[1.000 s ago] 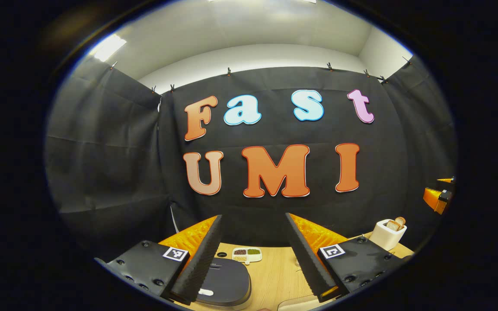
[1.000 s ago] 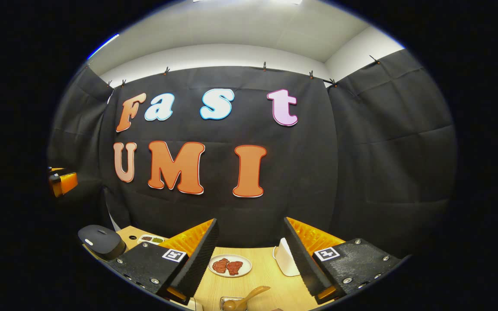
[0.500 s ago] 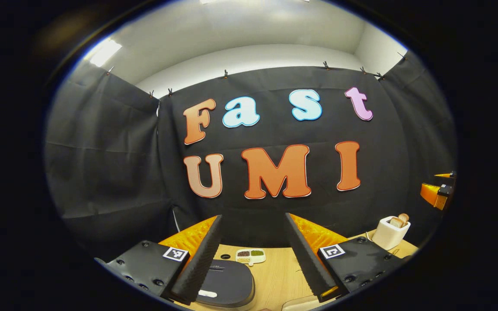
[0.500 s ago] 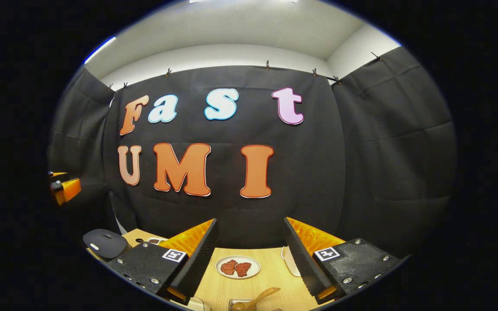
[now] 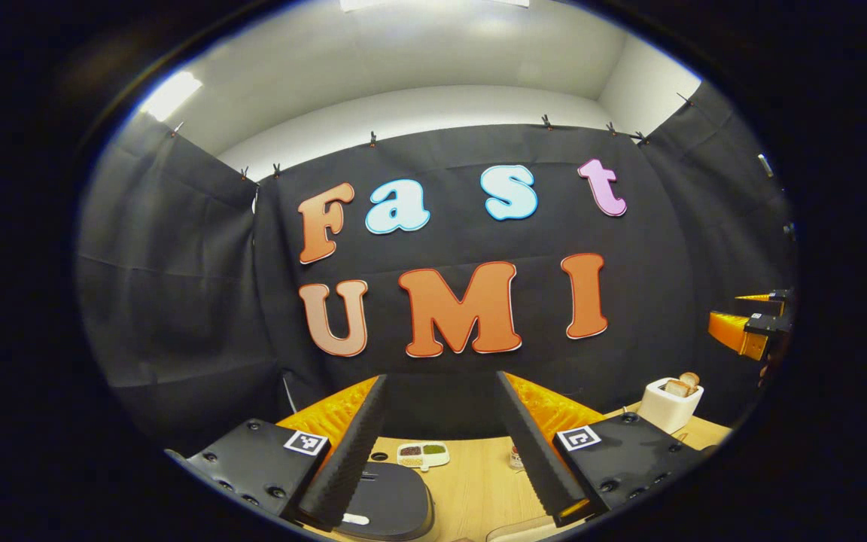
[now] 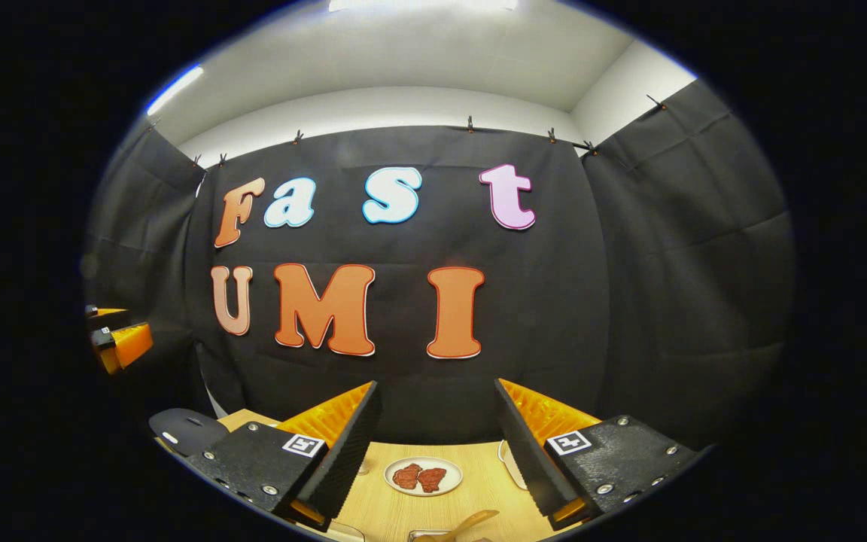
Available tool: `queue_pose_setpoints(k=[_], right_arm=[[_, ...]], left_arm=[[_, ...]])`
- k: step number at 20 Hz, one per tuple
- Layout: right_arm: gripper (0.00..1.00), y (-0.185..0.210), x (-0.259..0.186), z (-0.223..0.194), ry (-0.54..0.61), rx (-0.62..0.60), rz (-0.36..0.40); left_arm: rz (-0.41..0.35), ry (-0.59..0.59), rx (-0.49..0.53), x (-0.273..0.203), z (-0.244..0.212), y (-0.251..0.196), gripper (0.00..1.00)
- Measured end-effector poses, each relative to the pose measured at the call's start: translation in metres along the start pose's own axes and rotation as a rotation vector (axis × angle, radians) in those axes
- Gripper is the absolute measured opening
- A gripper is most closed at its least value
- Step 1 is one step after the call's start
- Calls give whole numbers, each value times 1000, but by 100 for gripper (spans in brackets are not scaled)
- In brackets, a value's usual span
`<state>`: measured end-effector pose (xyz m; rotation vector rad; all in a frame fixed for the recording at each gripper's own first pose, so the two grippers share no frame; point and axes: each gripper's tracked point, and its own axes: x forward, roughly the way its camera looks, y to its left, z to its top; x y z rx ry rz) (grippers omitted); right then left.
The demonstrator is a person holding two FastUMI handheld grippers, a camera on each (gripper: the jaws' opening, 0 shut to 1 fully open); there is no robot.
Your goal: Close the left gripper, press the button to open the rice cooker; take a wooden spoon from the chopstick holder with the right hand, scoop a spoonful of rice and pour it into the rice cooker, then put the wooden spoon back into the chopstick holder.
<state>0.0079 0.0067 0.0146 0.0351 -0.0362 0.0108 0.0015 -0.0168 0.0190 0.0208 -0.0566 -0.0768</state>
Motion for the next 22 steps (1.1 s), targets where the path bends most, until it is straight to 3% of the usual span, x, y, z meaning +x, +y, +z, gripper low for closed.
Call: queue_pose_setpoints(k=[3, 4, 7, 10, 12, 15, 16, 22], right_arm=[[92, 4, -3, 3, -9, -4, 7], [94, 5, -4, 4, -10, -6, 10], [94, 7, -6, 3, -8, -16, 14], [92, 5, -8, -1, 4, -27, 8], [92, 3, -10, -4, 11, -25, 2], [92, -2, -13, -6, 18, -37, -10], [92, -4, -14, -7, 19, -42, -14], [92, -10, -18, -21, 54, -49, -26]], left_arm=[[-6, 1, -2, 1, 1, 0, 94], [-6, 7, 0, 2, -1, 1, 100], [8, 27, 5, 4, -7, 7, 91], [60, 79, 17, 7, -17, 25, 10], [81, 129, -4, 15, -31, 31, 11], [101, 258, -41, 24, -51, 51, 0], [109, 309, -56, 24, -62, 57, 5], [154, 662, -118, 22, -142, 85, 5]])
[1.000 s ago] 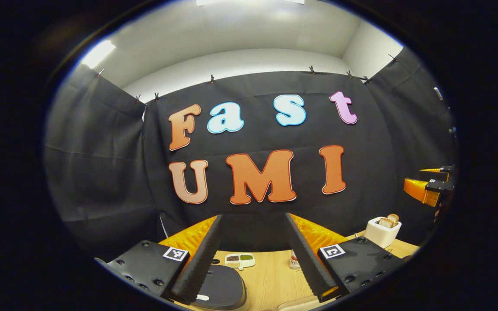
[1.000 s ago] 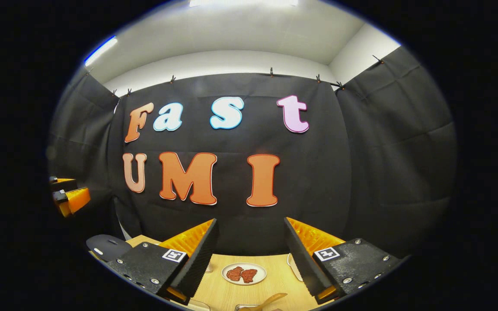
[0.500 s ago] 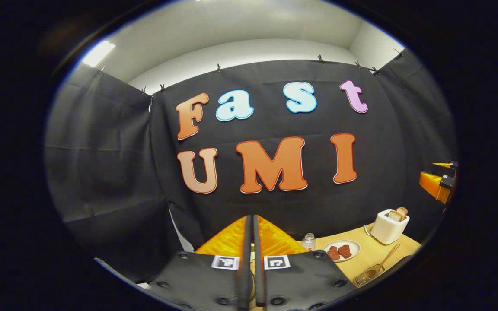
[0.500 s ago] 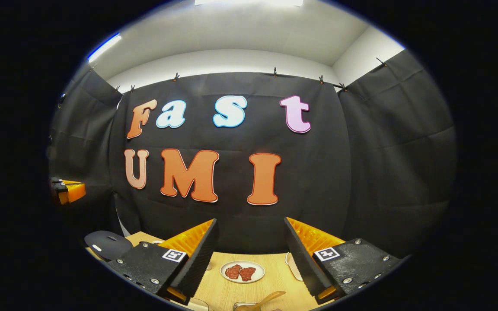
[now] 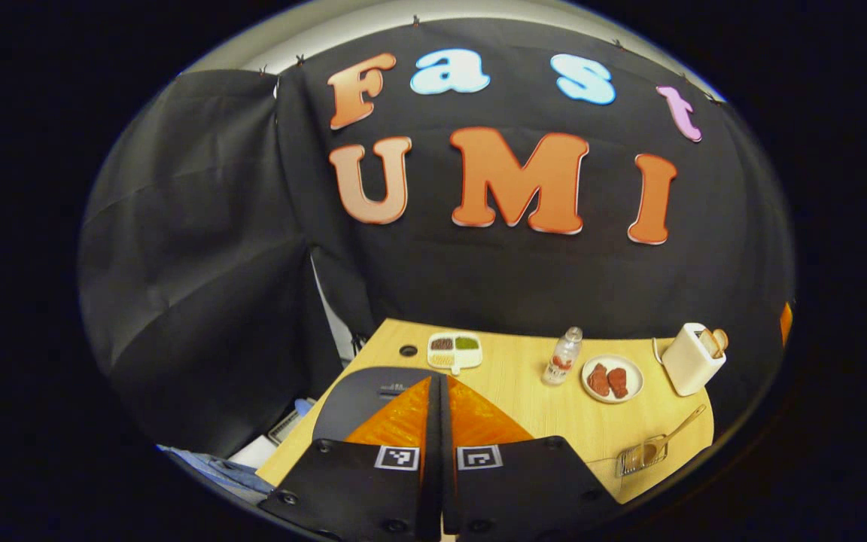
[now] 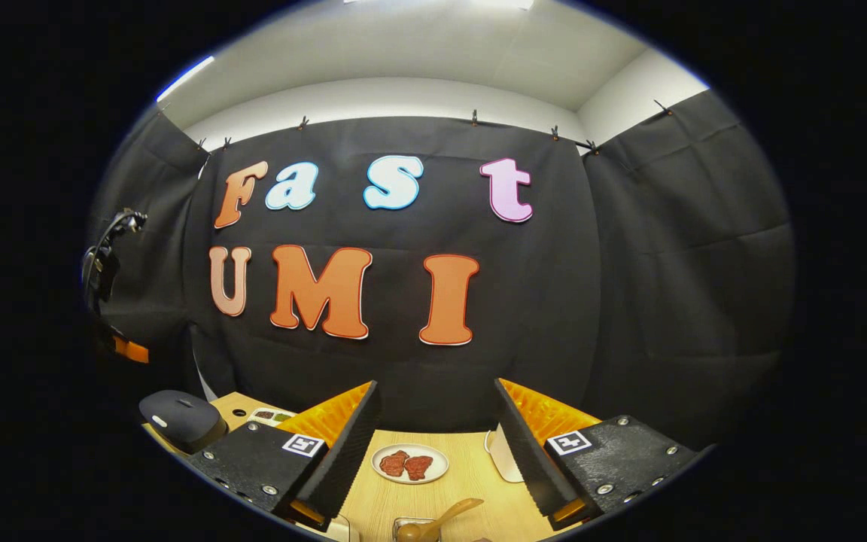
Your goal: Close the left gripper, press the button to open the rice cooker; take a wooden spoon from the chopstick holder with the right hand, scoop a spoonful of rice and pour it into the rice cooker, then put the wooden spoon back into the chopstick holder.
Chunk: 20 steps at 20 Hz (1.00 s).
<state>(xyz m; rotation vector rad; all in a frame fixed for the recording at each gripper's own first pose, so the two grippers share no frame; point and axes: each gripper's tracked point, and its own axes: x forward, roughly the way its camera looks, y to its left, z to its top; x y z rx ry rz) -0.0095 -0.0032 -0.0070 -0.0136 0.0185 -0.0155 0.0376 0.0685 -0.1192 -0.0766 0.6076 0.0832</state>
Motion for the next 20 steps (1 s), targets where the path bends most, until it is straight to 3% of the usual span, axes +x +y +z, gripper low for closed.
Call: queue_pose_setpoints(k=[5, 9, 10, 17, 20], right_arm=[[92, -9, -4, -11, 24, 11, -20], [92, -20, -3, -19, 42, 11, -43], [92, -23, -4, -22, 48, 11, -49], [92, -26, 1, -41, 94, 6, -61], [92, -24, 3, -51, 119, 17, -61]], left_arm=[[49, 303, -86, 30, -57, 33, 5], [34, 500, -186, 46, -103, 46, 2], [20, 532, -214, 51, -114, 47, 5], [51, 689, -301, 69, -162, 64, 2], [66, 699, -337, 68, -164, 66, 5]])
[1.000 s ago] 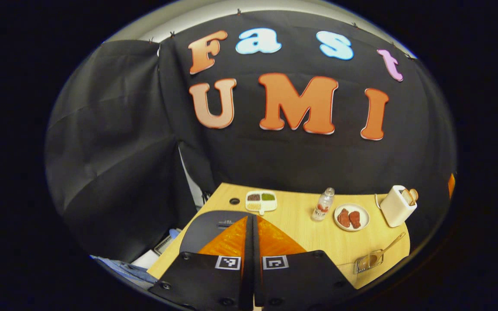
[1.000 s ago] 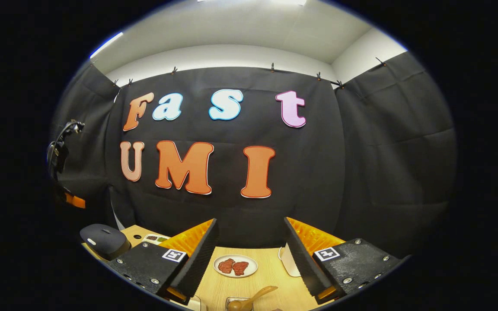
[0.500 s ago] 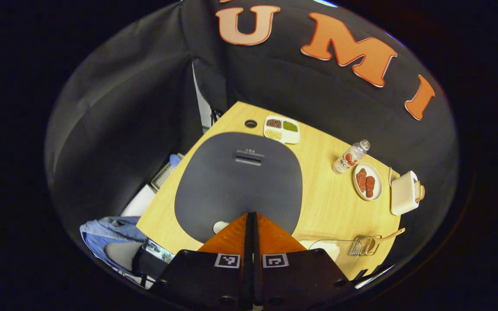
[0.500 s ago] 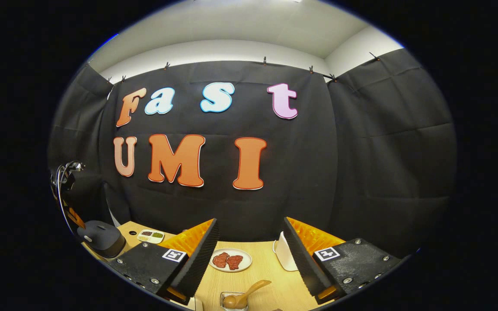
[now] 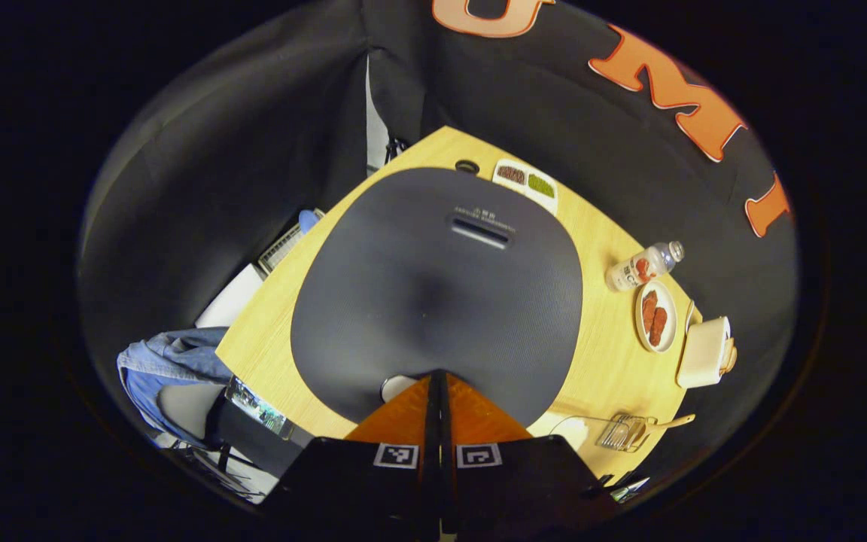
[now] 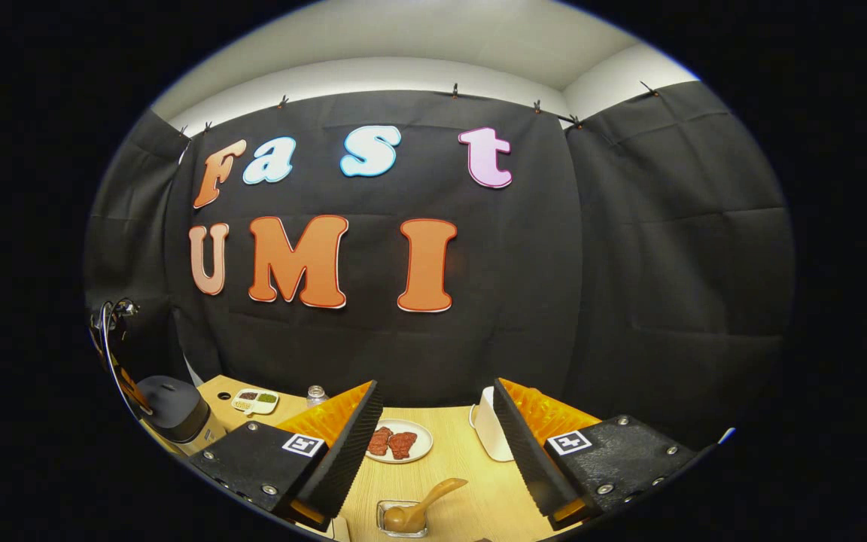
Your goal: Close the left gripper, press the button to open the rice cooker; take a wooden spoon from the chopstick holder with the right hand, scoop a spoonful of rice and pour it into the rice cooker, then put the wooden spoon back into the chopstick holder.
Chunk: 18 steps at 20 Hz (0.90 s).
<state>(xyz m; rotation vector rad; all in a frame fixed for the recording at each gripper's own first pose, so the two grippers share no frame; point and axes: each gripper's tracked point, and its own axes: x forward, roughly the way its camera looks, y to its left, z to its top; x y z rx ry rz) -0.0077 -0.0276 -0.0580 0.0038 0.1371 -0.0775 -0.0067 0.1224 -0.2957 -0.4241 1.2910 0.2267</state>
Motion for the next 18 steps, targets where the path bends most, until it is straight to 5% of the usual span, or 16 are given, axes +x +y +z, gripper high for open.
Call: queue_pose_setpoints(k=[8, 13, 18], right_arm=[[92, 8, 10, -25, 55, 64, 23], [94, 8, 16, -41, 93, 78, 31], [92, 12, 23, -63, 150, 56, 52]], left_arm=[[-48, -132, 2, -4, -1, 3, 5], [-47, -373, 23, -30, 10, -3, 6], [-78, -732, 117, -106, 55, -33, 5]])
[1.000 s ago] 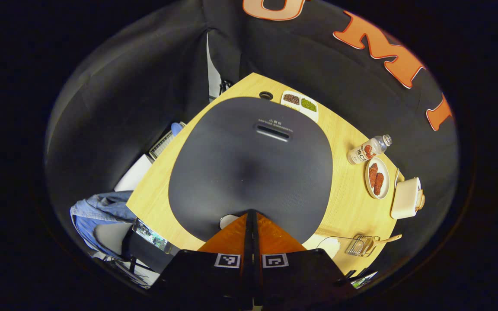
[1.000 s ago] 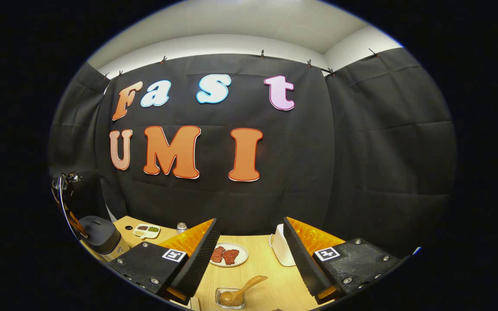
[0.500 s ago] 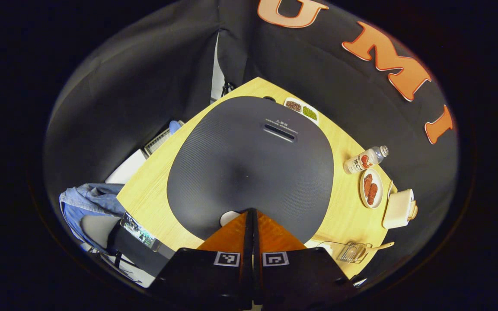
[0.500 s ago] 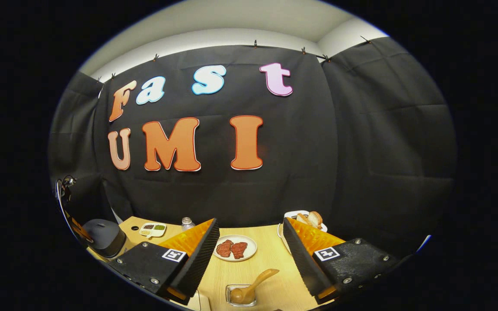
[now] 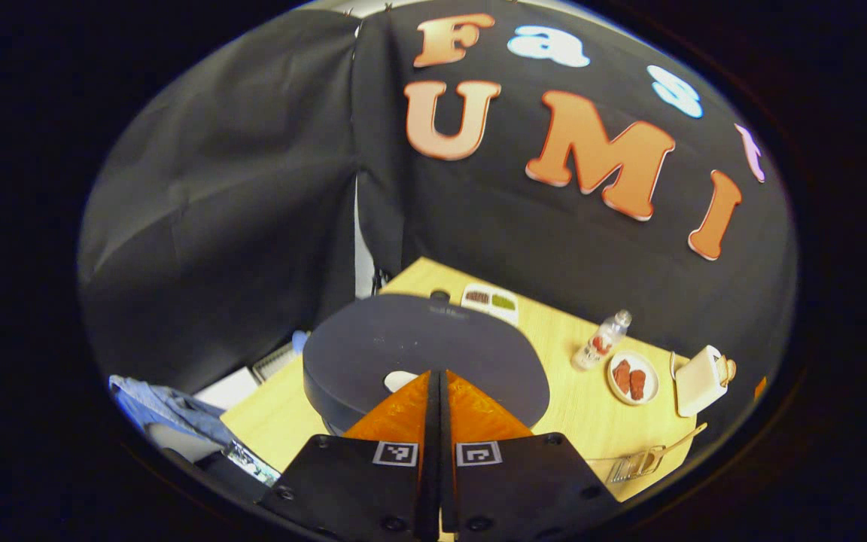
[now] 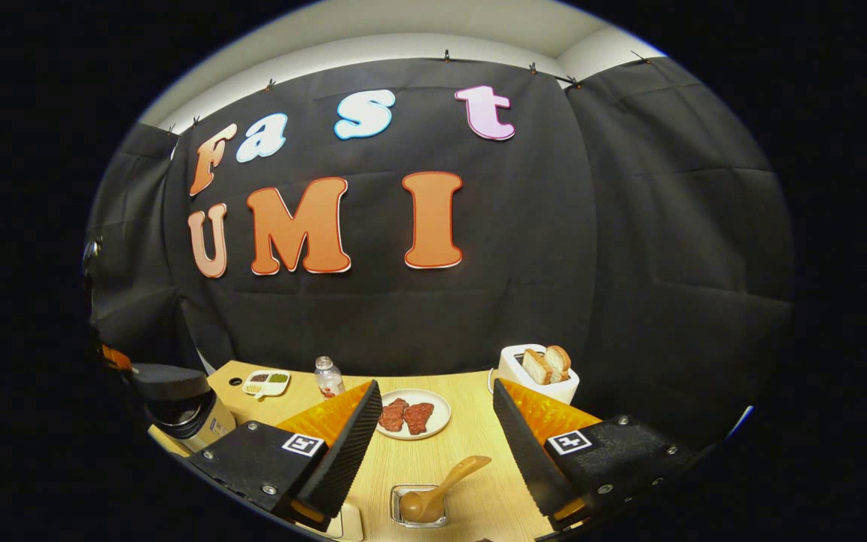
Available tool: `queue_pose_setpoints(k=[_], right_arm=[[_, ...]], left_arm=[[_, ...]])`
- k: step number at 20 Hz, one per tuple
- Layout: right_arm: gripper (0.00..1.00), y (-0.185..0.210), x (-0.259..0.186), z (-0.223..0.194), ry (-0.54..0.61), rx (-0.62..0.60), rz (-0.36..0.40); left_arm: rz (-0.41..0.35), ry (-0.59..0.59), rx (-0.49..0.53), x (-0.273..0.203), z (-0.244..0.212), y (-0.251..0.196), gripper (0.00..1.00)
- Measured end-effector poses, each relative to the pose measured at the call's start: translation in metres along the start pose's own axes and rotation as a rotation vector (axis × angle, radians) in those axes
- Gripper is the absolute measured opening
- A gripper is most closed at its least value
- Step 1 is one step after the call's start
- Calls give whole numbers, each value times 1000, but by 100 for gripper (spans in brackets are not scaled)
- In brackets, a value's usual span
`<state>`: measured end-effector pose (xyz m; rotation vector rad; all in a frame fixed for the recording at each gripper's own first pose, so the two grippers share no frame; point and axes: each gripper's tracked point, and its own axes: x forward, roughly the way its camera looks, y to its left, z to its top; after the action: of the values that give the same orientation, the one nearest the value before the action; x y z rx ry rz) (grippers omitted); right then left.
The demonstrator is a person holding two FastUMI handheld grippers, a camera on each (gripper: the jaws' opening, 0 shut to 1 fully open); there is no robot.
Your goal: Close the left gripper, press the button to open the rice cooker; take a wooden spoon from the chopstick holder with the right hand, scoop a spoonful of rice and pour it into the rice cooker, then put the wooden spoon back into the chopstick holder.
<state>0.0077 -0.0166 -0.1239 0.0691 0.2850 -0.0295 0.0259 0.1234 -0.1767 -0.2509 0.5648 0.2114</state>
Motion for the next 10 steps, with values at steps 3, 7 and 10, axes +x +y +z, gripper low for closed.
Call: queue_pose_setpoints(k=[3, 7, 10], right_arm=[[93, -1, 6, -12, 32, 7, 8], [93, -1, 18, -31, 76, -11, 10], [93, -4, 24, -51, 130, 2, 14]], left_arm=[[-9, -141, 44, -25, 32, -13, 5], [-21, -282, 141, -51, 57, -32, 5], [-5, -376, 210, -71, 77, -45, 5]])
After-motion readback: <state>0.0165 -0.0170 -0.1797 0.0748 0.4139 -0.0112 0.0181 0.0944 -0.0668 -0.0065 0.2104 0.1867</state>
